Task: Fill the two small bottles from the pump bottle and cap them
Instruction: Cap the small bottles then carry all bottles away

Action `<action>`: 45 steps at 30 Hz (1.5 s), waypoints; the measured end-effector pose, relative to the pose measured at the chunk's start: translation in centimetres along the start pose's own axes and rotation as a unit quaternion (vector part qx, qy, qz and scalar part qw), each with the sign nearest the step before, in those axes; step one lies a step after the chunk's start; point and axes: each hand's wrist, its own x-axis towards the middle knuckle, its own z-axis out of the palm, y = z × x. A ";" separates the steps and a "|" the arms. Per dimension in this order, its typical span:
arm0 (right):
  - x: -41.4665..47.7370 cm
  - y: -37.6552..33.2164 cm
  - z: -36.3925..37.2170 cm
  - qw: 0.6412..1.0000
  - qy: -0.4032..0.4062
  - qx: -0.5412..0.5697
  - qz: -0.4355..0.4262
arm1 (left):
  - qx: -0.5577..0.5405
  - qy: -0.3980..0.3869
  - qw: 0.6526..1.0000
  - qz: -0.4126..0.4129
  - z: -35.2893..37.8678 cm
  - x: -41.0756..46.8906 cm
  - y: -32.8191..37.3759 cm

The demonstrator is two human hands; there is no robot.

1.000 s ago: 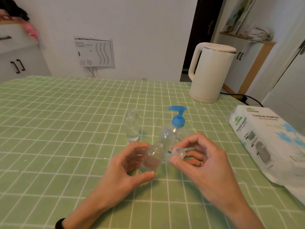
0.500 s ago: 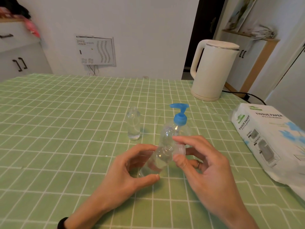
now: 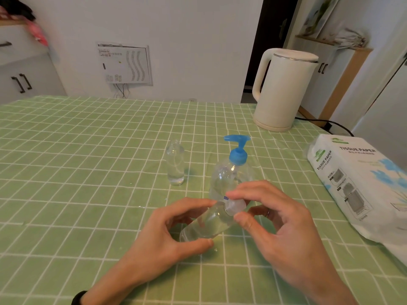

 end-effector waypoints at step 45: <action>-0.2 -0.4 0.2 0.991 0.003 0.082 0.103 | 0.010 -0.008 1.000 -0.021 0.0 -0.1 0.0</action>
